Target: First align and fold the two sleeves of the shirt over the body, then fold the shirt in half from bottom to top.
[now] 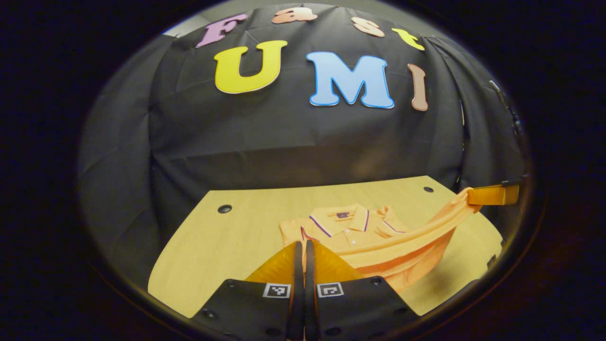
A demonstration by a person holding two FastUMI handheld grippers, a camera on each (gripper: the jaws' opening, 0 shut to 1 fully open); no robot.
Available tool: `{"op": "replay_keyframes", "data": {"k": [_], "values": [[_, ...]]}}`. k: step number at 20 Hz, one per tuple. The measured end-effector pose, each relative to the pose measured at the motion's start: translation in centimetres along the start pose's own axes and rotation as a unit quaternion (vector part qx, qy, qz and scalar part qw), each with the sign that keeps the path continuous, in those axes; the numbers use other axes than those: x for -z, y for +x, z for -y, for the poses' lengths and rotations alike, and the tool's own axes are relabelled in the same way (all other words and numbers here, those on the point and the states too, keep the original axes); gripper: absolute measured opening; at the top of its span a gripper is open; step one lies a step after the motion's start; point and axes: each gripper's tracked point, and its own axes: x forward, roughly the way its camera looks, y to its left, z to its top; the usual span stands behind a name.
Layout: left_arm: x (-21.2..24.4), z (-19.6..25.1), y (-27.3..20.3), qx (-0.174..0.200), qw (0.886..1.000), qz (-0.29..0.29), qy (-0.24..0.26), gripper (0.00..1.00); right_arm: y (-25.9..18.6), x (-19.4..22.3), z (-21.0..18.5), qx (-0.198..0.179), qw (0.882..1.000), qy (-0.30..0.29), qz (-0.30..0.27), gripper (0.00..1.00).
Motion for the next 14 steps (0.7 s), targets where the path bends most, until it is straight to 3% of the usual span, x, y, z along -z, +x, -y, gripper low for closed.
{"op": "replay_keyframes", "data": {"k": [8,14], "values": [[-2.7,-1.5,9.2,0.001,1.000,0.017,0.018,0.07,8.4,-2.6,-0.3,0.020,1.000,-0.012,-0.007,0.00],[-3.5,-2.4,14.9,-0.009,0.999,0.033,0.000,0.06,14.5,-4.1,-0.3,0.031,0.999,-0.024,0.006,0.00]]}}
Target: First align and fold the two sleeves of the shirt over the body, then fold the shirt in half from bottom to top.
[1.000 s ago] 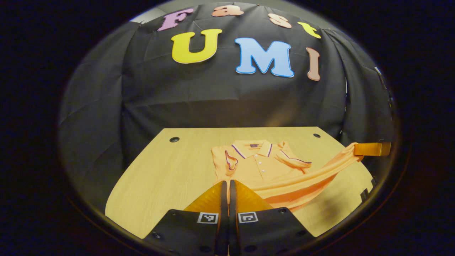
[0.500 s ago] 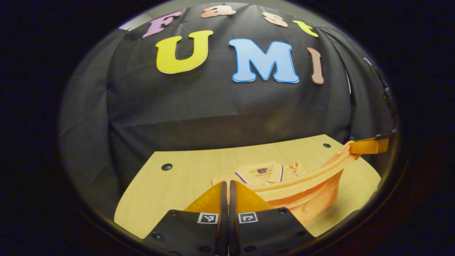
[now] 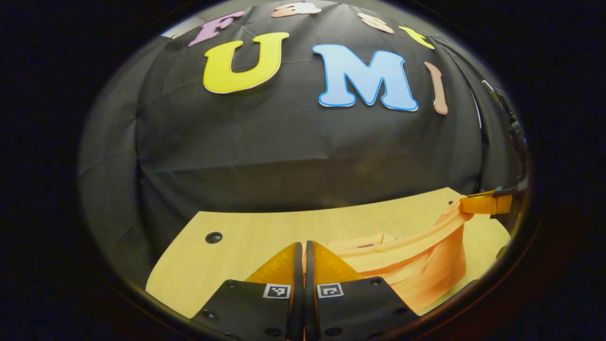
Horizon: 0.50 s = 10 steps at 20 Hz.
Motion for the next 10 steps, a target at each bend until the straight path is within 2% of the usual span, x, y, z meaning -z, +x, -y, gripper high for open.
{"op": "replay_keyframes", "data": {"k": [4,10], "values": [[0.0,-1.0,3.7,-0.012,1.000,0.015,-0.005,0.06,3.7,-0.3,0.0,0.013,1.000,0.002,0.008,0.00],[2.8,-0.5,8.5,-0.012,1.000,0.009,-0.010,0.07,7.3,2.6,0.5,0.037,0.999,-0.023,-0.025,0.00]]}}
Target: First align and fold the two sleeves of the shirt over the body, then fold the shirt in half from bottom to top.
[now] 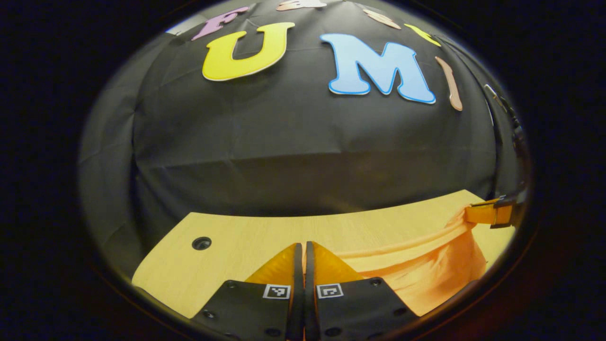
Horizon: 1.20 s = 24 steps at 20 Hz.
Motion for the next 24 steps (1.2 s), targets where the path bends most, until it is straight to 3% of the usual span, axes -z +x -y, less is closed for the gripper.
{"op": "replay_keyframes", "data": {"k": [5,9,11,12,13,14,15,16,17,19,21,23,24], "values": [[2.3,0.8,1.3,0.015,0.999,-0.029,0.011,0.08,0.8,1.9,0.4,0.016,0.999,-0.020,-0.029,0.06],[3.0,0.6,0.8,0.015,0.999,-0.048,0.014,0.19,-0.2,1.6,0.7,0.023,0.999,-0.031,-0.026,0.11],[2.8,0.2,0.2,0.011,0.999,-0.046,0.012,0.19,-0.9,1.5,0.8,0.025,0.999,-0.042,-0.024,0.18],[2.4,0.3,-0.2,0.012,0.999,-0.044,0.010,0.23,-1.1,1.4,0.7,0.023,0.998,-0.047,-0.021,0.20],[2.1,0.3,-0.5,0.011,0.999,-0.041,0.010,0.35,-1.5,1.3,0.9,0.025,0.998,-0.051,-0.018,0.29],[1.7,0.4,-1.0,0.013,0.999,-0.038,0.009,0.47,-1.9,1.1,1.0,0.025,0.998,-0.055,-0.013,0.29],[1.2,0.4,-1.5,0.014,0.999,-0.035,0.010,0.52,-2.3,1.0,1.3,0.030,0.998,-0.057,-0.011,0.37],[1.0,0.6,-2.2,0.016,0.999,-0.029,0.012,0.53,-2.8,0.7,1.3,0.029,0.998,-0.055,-0.006,0.38],[0.4,0.8,-2.9,0.019,1.000,-0.022,0.012,0.68,-3.2,0.5,1.1,0.024,0.998,-0.050,-0.003,0.43],[-0.5,1.2,-4.4,0.024,1.000,-0.011,0.016,0.77,-4.2,0.3,0.9,0.016,0.999,-0.044,0.001,0.70],[-1.7,1.3,-6.2,0.020,1.000,0.003,0.018,0.85,-5.8,-0.2,0.5,0.006,0.999,-0.044,0.008,0.72],[-2.7,1.4,-8.1,0.013,1.000,0.016,0.014,0.85,-7.8,-0.8,0.5,-0.002,0.999,-0.049,0.018,0.86],[-3.2,1.6,-8.9,0.010,1.000,0.022,0.009,0.86,-8.8,-1.0,0.6,-0.004,0.998,-0.055,0.024,0.86]]}}
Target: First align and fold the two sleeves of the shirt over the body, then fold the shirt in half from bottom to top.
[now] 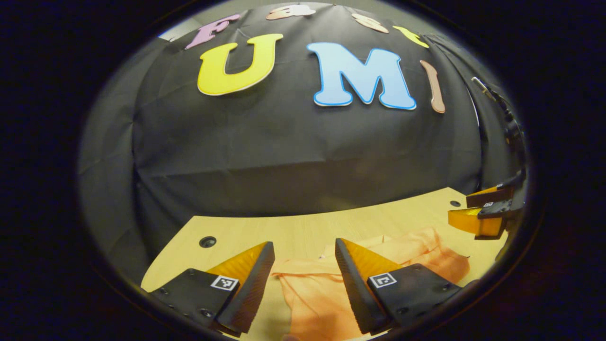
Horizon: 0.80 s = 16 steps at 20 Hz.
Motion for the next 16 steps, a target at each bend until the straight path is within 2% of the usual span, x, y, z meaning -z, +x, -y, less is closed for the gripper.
{"op": "replay_keyframes", "data": {"k": [1,5,8,11,16], "values": [[-0.4,0.1,-0.7,-0.002,1.000,0.003,-0.006,0.93,-1.2,-0.4,0.2,0.000,1.000,-0.009,0.009,0.87],[-2.3,0.3,-4.1,-0.007,1.000,0.018,-0.019,0.99,-5.7,-2.1,0.7,-0.003,0.999,-0.026,0.043,0.92],[-4.2,0.7,-7.4,-0.005,0.999,0.047,-0.017,1.00,-8.8,-3.1,0.9,-0.008,0.997,-0.023,0.069,0.92],[-5.8,1.2,-10.3,-0.004,0.998,0.066,-0.016,0.97,-11.8,-4.1,0.8,-0.015,0.995,-0.012,0.093,0.92],[-7.1,1.9,-15.2,-0.025,0.996,0.085,-0.026,0.99,-16.4,-4.9,1.5,-0.021,0.990,-0.014,0.137,0.92]]}}
